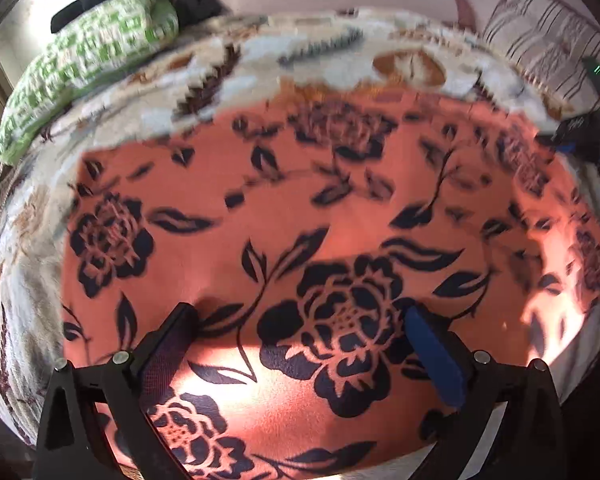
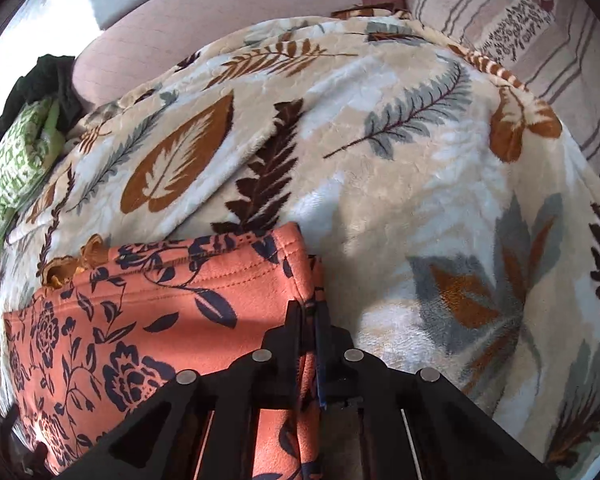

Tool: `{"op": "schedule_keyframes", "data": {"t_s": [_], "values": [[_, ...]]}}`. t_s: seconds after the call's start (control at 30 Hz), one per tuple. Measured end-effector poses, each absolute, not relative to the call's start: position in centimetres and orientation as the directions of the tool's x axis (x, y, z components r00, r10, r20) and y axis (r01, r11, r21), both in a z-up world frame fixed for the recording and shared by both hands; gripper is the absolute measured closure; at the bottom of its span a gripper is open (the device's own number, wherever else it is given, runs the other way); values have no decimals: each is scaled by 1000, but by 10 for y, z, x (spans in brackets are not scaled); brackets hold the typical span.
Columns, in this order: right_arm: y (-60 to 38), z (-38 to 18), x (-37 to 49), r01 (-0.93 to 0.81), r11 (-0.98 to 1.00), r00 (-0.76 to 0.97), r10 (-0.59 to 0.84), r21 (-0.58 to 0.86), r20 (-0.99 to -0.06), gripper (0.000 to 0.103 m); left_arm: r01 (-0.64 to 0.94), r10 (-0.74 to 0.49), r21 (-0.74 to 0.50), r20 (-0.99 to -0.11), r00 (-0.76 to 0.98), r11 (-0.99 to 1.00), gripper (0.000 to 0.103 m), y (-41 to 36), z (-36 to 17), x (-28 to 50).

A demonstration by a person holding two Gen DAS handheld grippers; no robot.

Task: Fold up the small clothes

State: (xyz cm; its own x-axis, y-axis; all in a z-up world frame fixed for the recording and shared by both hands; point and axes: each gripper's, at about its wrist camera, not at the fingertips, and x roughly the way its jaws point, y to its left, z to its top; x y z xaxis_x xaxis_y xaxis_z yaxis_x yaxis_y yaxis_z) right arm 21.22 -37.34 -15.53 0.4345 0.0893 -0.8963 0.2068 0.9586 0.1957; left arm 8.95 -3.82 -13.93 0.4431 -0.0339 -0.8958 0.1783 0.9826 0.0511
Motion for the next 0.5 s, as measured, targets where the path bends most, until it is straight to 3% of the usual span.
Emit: {"op": "schedule_keyframes", "data": {"t_s": [0.03,0.1,0.2,0.27,0.33,0.37,0.4,0.47,0.5], "values": [[-380,-157,211,240,940,436,119,243,-892,89,182,-45,53,-868,494,982,0,-38,-136,86],[-385,-152,206,275,926,420,126,258,-899,70,187,-41,57,-874,483,981,0,-38,-133,84],[-383,-118,183,252,928,498,121,276,-859,67,183,-44,52,-874,484,982,0,-36,-134,82],[-377,-98,162,219,898,531,219,382,-819,66,180,-40,54,-875,482,982,0,-37,-134,82],[-363,-92,144,159,847,514,368,507,-775,50,180,-42,51,-878,476,982,0,-37,-132,81],[-354,-93,133,123,812,507,443,571,-739,31,178,-38,53,-879,475,983,0,-38,-132,80],[-345,-100,124,84,776,496,512,625,-702,24,176,-33,57,-881,473,983,0,-38,-131,79],[-340,-132,119,124,798,436,491,590,-755,24,169,-21,66,-885,465,983,0,-38,-129,83],[-348,-156,119,220,807,388,443,548,-809,31,168,-19,67,-886,463,984,0,-38,-125,80]]}}
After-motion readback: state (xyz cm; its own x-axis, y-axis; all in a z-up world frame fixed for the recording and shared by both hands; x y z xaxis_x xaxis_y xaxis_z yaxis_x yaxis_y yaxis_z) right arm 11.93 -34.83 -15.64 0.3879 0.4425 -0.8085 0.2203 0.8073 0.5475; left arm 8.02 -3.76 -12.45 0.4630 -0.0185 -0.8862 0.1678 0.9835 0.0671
